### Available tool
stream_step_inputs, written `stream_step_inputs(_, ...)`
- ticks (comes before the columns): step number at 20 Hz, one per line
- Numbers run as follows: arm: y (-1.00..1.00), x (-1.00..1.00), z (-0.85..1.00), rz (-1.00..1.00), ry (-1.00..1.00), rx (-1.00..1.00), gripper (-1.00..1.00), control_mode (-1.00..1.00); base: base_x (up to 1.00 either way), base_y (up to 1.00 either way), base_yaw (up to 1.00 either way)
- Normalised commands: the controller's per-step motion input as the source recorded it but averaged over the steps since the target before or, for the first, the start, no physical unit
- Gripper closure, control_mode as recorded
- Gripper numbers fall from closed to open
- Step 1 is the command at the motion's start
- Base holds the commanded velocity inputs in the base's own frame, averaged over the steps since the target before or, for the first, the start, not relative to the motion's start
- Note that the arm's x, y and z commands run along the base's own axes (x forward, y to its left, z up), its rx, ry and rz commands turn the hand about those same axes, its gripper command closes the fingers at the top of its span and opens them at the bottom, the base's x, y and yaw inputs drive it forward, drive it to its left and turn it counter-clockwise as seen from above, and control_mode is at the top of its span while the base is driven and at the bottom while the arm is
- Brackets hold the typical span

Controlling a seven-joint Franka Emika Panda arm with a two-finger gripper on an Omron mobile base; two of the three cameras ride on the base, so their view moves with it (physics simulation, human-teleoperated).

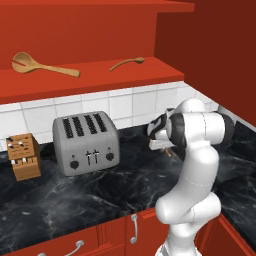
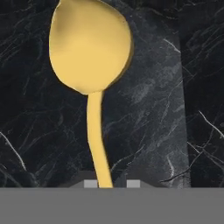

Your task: Organize the utensils by type. Pick up the wooden spoons from the counter and place them in the open cabinet. Then pick up the metallic utensils from the counter and place them in the open drawer.

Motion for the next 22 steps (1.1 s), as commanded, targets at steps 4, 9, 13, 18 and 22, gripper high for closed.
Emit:
stream_step_inputs(4, 0.01, -0.30, 0.50, 0.08, 0.00, 0.00, 1.00, -1.00, 0.00, 0.00, 0.00)
stream_step_inputs(9, 0.00, -0.56, 0.43, 0.15, 0.00, 0.00, 1.00, -1.00, 0.00, 0.00, 0.00)
stream_step_inputs(13, 0.06, -0.84, 0.26, 0.19, 0.00, -0.08, 1.00, -1.00, 0.00, 0.00, 0.00)
stream_step_inputs(18, 0.09, -0.94, 0.40, 0.18, 0.00, -0.08, 1.00, -1.00, 0.00, 0.00, 0.00)
stream_step_inputs(22, 0.18, -0.83, 0.62, 0.20, -0.09, -0.03, 1.00, -1.00, 0.00, 0.00, 0.00)
